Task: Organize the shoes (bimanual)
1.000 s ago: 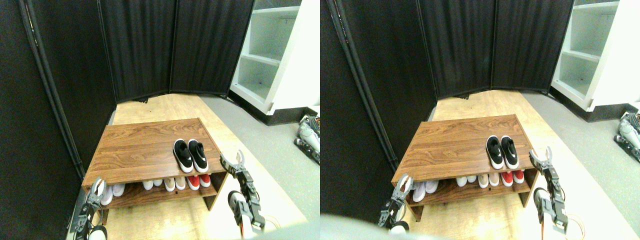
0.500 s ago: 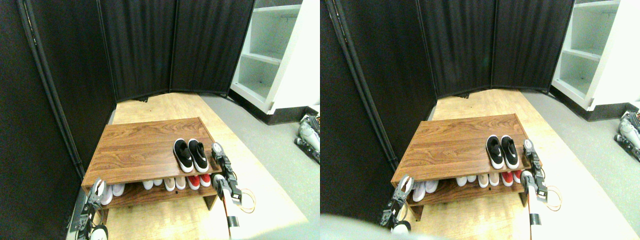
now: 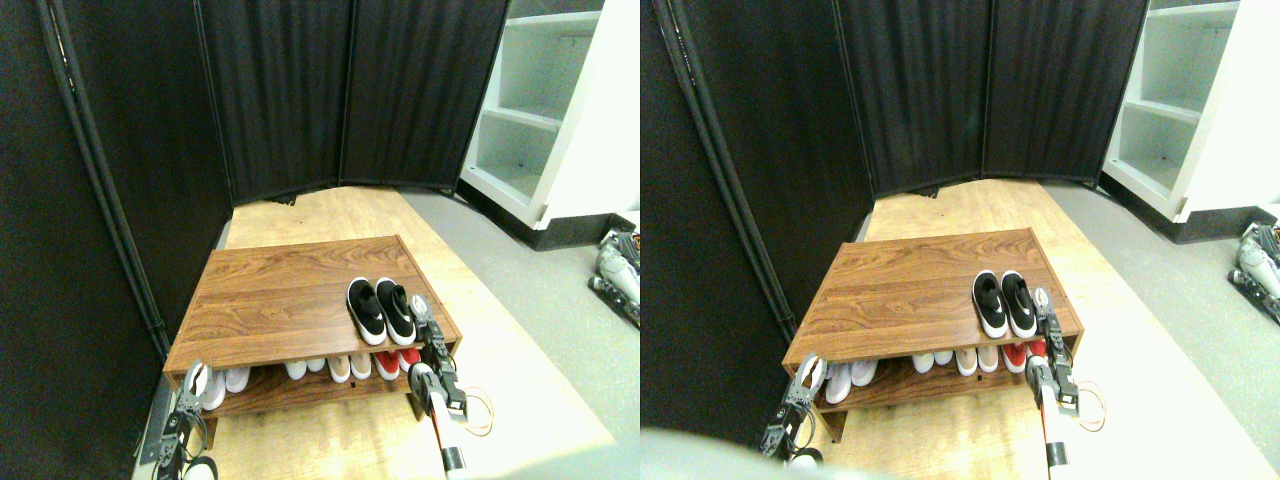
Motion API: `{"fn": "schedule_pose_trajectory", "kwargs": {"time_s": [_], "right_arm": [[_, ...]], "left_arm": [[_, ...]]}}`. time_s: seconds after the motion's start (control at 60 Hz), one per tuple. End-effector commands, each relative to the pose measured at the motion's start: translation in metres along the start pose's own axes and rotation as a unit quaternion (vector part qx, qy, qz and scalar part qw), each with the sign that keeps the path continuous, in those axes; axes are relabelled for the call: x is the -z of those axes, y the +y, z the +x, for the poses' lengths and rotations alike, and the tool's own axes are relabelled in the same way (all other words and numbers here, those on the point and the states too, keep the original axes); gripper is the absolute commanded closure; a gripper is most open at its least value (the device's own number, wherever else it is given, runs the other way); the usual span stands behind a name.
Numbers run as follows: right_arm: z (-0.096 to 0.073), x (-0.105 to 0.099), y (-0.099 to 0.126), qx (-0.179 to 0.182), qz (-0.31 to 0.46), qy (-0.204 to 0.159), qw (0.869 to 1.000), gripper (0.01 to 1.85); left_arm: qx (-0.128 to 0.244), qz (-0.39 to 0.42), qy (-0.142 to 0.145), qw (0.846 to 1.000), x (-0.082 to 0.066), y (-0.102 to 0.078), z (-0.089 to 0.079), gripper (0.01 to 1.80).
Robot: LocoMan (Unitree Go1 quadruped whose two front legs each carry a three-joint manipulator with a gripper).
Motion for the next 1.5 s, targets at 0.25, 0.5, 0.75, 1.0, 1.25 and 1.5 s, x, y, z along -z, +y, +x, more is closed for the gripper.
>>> {"fn": "schedule_pose_trajectory", "kwargs": {"time_s": [0.25, 0.5, 0.75, 1.0, 1.25, 1.5], "right_arm": [[0.009, -0.006, 0.001, -0.009, 0.001, -0.001, 1.000, 1.82], [0.011, 0.002, 0.009, -0.011, -0.006, 0.005, 1.000, 1.75], [0.011, 0.020, 0.005, 0.018, 0.035, 0.020, 0.999, 1.73], [0.017, 0.020, 0.001, 0.017, 0.010, 0.012, 1.000, 1.74], [0.020, -0.004, 0.012, -0.008, -0.016, 0.002, 1.000, 1.77], [0.004, -0.024, 0.053, -0.081, -0.014, 0.015, 0.997, 1.80]], "left_arm": [[0.019, 0.012, -0.024, 0.999, -0.003, -0.013, -0.004, 1.76], [0.019, 0.008, -0.022, 1.000, 0.002, -0.017, 0.001, 1.78], [0.015, 0.000, -0.031, 0.999, 0.003, -0.017, 0.005, 1.78], [0.023, 0.005, -0.029, 0.999, 0.001, -0.016, 0.008, 1.78], [0.022, 0.005, -0.029, 0.999, -0.002, -0.014, 0.011, 1.78], [0.012, -0.009, -0.029, 0.999, -0.004, -0.012, 0.018, 1.79]]}}
